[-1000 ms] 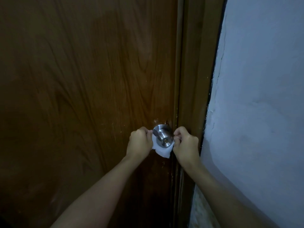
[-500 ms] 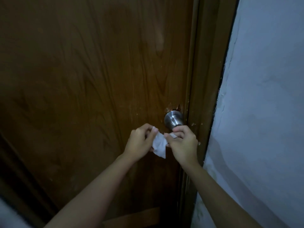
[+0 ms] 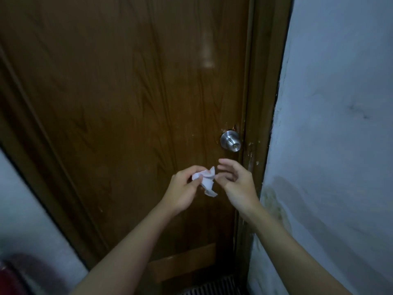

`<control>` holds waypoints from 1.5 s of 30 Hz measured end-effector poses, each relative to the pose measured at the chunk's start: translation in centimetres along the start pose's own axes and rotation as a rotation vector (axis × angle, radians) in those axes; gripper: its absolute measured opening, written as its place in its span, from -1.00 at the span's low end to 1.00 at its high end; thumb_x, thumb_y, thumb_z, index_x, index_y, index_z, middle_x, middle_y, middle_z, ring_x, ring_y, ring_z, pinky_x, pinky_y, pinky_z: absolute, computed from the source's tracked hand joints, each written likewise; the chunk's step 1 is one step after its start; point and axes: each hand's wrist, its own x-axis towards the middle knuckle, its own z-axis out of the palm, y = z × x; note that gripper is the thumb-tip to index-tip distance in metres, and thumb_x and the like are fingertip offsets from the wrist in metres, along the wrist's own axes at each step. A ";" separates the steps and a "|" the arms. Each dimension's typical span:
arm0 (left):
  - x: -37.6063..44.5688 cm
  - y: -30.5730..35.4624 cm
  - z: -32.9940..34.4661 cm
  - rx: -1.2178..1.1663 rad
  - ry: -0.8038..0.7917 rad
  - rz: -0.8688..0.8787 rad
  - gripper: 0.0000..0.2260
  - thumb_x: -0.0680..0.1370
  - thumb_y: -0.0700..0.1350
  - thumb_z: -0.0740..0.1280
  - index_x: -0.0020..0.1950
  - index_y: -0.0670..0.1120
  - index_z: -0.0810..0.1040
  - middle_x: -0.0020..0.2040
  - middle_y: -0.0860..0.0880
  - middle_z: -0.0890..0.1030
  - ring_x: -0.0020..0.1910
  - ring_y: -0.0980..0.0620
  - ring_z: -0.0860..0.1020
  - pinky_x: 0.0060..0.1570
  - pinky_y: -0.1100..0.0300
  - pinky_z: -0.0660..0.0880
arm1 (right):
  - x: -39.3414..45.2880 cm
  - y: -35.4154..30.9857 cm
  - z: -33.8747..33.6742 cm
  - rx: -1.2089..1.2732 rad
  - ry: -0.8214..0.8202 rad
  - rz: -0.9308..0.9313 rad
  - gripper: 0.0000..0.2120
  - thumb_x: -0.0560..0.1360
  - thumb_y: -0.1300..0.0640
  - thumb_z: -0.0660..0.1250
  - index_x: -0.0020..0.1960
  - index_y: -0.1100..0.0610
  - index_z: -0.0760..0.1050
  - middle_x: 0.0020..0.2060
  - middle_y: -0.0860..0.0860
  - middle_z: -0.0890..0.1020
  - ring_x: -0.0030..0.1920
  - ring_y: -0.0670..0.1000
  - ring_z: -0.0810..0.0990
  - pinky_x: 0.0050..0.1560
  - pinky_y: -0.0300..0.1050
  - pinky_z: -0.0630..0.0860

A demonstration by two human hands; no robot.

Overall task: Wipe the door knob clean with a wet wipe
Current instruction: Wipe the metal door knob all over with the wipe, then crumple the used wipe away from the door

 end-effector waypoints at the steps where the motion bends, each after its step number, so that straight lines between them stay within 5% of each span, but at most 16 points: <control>1: -1.2 0.4 -0.1 -0.035 -0.012 -0.011 -0.80 0.56 -0.20 0.19 -0.01 0.03 0.58 -0.04 0.02 0.61 -0.09 0.04 0.56 -0.21 0.17 0.46 | -1.2 -0.1 0.1 0.002 -0.032 0.024 -0.61 0.45 0.25 0.35 0.23 0.00 0.43 0.07 -0.09 0.55 0.03 -0.14 0.57 -0.07 -0.29 0.50; 7: -8.1 0.9 0.0 -0.129 -0.072 -0.005 -0.78 0.54 -0.26 0.23 -0.06 -0.01 0.63 -0.04 0.05 0.63 -0.09 0.12 0.58 -0.27 0.32 0.52 | -8.5 0.3 -0.3 0.141 -0.094 0.084 -0.89 0.42 0.26 0.38 -0.10 0.10 0.63 -0.09 0.05 0.68 -0.05 0.01 0.67 -0.07 -0.04 0.64; 15: -15.1 1.5 3.5 -0.280 -0.092 -0.176 -0.85 0.47 -0.32 0.32 -0.08 -0.13 0.63 -0.09 -0.04 0.65 -0.16 0.12 0.63 -0.21 0.29 0.56 | -15.7 1.5 -3.2 0.174 -0.062 0.190 -0.80 0.37 0.35 0.40 -0.27 0.07 0.65 -0.25 0.03 0.71 -0.16 0.02 0.68 -0.13 -0.16 0.61; 21: -18.7 2.0 9.5 -0.474 -0.065 -0.335 -0.83 0.53 -0.23 0.23 -0.07 -0.15 0.63 -0.15 -0.04 0.67 -0.16 0.08 0.63 -0.12 0.27 0.58 | -19.7 3.5 -8.0 0.145 -0.036 0.217 -0.75 0.38 0.42 0.36 -0.30 0.10 0.61 -0.34 0.03 0.66 -0.29 -0.02 0.63 -0.23 -0.22 0.58; 31: -23.5 4.0 24.1 -0.341 -0.014 -0.425 -0.86 0.43 -0.38 0.35 -0.02 -0.32 0.58 -0.22 -0.15 0.61 -0.38 0.20 0.59 -0.29 0.41 0.53 | -27.3 9.3 -20.6 0.034 0.061 0.271 -0.72 0.31 0.44 0.42 -0.35 0.06 0.63 -0.47 -0.08 0.67 -0.35 -0.09 0.63 -0.21 -0.28 0.59; 35: -26.0 2.0 30.2 -0.300 -0.001 -0.512 -0.92 0.40 -0.33 0.40 -0.15 -0.18 0.60 -0.25 -0.10 0.63 -0.36 0.17 0.60 -0.27 0.34 0.56 | -30.7 13.7 -24.4 -0.059 0.085 0.326 -0.73 0.29 0.41 0.45 -0.33 0.04 0.62 -0.51 -0.19 0.63 -0.43 -0.26 0.56 -0.32 -0.44 0.47; 38: -27.6 -0.7 34.1 -0.258 0.018 -0.588 -0.89 0.39 -0.30 0.42 -0.16 -0.12 0.60 -0.19 -0.13 0.65 -0.23 0.04 0.63 -0.14 0.20 0.57 | -32.7 17.7 -26.1 -0.095 0.098 0.372 -0.76 0.30 0.43 0.44 -0.29 0.09 0.62 -0.42 -0.09 0.62 -0.47 -0.27 0.53 -0.35 -0.44 0.46; 42: -29.5 -5.4 37.8 -0.109 -0.283 -0.676 -0.70 0.41 -0.26 0.41 0.13 -0.11 0.55 0.06 -0.05 0.59 0.02 0.06 0.55 -0.06 0.31 0.48 | -34.8 24.3 -27.6 -0.215 0.068 0.418 -0.76 0.33 0.48 0.37 -0.28 0.15 0.62 -0.31 0.05 0.64 -0.44 -0.33 0.54 -0.32 -0.50 0.45; 45: -30.8 -9.2 40.1 -0.065 -0.506 -0.764 -0.49 0.41 -0.30 0.40 0.34 -0.18 0.36 0.20 -0.08 0.48 0.18 -0.02 0.48 0.07 0.20 0.43 | -36.4 29.5 -28.3 -0.309 0.038 0.478 -0.84 0.34 0.50 0.34 -0.21 0.31 0.63 -0.28 0.07 0.62 -0.49 -0.41 0.49 -0.38 -0.57 0.37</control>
